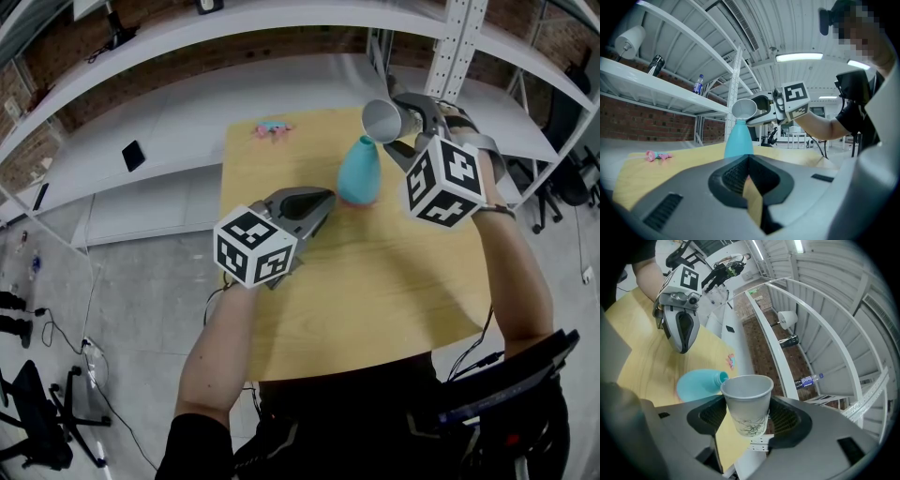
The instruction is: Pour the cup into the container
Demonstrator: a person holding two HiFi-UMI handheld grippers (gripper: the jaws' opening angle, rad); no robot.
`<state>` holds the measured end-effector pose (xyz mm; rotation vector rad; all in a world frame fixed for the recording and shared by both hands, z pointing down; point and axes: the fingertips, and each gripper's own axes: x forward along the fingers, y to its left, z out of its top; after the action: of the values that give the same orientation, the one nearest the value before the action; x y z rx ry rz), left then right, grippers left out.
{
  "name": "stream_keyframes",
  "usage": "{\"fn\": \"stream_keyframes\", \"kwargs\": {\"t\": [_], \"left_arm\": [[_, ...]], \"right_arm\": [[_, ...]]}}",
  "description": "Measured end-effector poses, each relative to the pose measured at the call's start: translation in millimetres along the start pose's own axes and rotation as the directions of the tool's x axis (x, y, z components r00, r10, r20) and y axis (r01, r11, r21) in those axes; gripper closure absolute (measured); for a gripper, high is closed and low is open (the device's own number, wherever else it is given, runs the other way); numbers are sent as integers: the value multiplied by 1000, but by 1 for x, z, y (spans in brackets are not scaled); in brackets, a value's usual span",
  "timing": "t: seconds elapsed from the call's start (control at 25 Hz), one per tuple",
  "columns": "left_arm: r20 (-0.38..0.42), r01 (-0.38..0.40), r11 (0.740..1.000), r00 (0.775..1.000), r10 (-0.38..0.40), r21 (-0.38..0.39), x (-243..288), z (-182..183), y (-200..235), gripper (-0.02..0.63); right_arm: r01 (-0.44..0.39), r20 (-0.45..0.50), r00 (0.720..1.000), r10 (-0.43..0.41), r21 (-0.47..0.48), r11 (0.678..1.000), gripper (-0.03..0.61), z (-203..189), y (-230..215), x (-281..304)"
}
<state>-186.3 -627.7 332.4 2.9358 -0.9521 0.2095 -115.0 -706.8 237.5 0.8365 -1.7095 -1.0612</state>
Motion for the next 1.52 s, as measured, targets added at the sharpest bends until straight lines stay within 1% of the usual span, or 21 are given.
{"fn": "stream_keyframes", "kwargs": {"t": [0.72, 1.12, 1.24, 1.36, 1.44, 1.52], "left_arm": [[0, -1, 1000, 1000, 1, 1, 0, 0, -1, 614], [0, -1, 1000, 1000, 1, 1, -1, 0, 1, 614], [1, -1, 1000, 1000, 1, 1, 0, 0, 1, 614], [0, 0, 1000, 1000, 0, 1, 0, 1, 1, 614], [0, 0, 1000, 1000, 0, 0, 0, 1, 1, 614], [0, 0, 1000, 1000, 0, 0, -1, 0, 1, 614]], "right_arm": [[22, 1, 1000, -22, -26, 999, 287, 1, -6, -4], [18, 12, 1000, -18, -7, 1000, 287, 3, -4, -2], [2, 26, 1000, -3, 49, 999, 287, 0, -2, 0], [-47, 69, 997, 35, 170, 984, 287, -4, 3, 2], [-88, 112, 992, 59, 273, 958, 287, -6, 7, 3], [-119, 150, 986, 68, 366, 923, 287, -10, 8, 2]]}}
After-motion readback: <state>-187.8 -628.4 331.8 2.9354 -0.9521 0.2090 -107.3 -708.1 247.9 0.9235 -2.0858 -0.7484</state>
